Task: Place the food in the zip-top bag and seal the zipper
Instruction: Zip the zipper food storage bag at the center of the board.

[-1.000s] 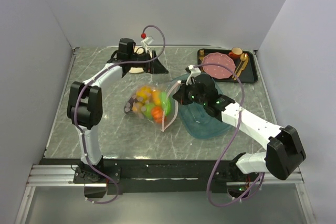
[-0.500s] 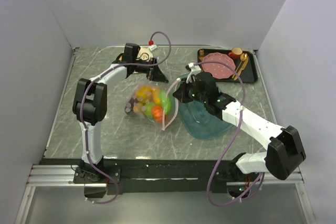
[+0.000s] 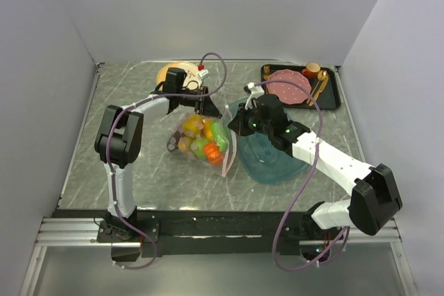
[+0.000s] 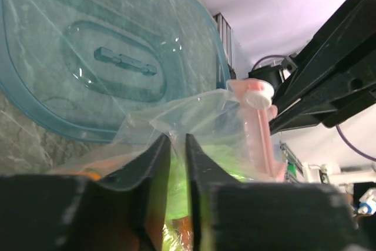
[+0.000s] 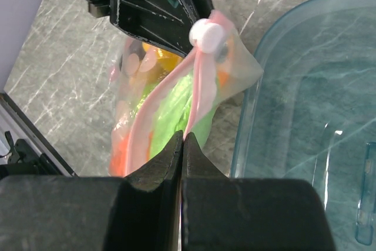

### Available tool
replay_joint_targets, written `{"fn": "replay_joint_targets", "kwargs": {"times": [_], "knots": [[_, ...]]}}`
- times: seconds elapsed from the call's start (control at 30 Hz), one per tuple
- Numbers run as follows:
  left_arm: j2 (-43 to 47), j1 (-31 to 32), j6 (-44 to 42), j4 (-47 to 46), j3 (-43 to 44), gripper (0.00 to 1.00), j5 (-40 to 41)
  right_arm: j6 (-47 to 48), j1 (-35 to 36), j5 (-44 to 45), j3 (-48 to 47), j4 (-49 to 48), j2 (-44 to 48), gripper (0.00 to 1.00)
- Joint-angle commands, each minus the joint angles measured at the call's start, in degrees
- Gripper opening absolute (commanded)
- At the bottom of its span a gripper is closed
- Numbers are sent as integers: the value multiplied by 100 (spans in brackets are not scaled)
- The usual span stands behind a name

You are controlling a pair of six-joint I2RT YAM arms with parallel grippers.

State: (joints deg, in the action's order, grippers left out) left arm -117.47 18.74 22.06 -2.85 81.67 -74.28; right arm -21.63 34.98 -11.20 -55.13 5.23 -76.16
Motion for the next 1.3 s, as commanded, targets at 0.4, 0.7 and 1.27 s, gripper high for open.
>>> {"fn": "replay_joint_targets", "kwargs": {"times": [0.4, 0.7, 1.27], "knots": [[1954, -2, 703, 39, -1520, 1, 1934, -272, -44, 145, 29, -172, -478, 10], [2133, -2, 685, 179, -1761, 1, 2251, -289, -97, 92, 82, -330, -426, 13], [1341, 7, 353, -234, -916, 33, 864, -96, -114, -119, 240, -506, -294, 2]]}}
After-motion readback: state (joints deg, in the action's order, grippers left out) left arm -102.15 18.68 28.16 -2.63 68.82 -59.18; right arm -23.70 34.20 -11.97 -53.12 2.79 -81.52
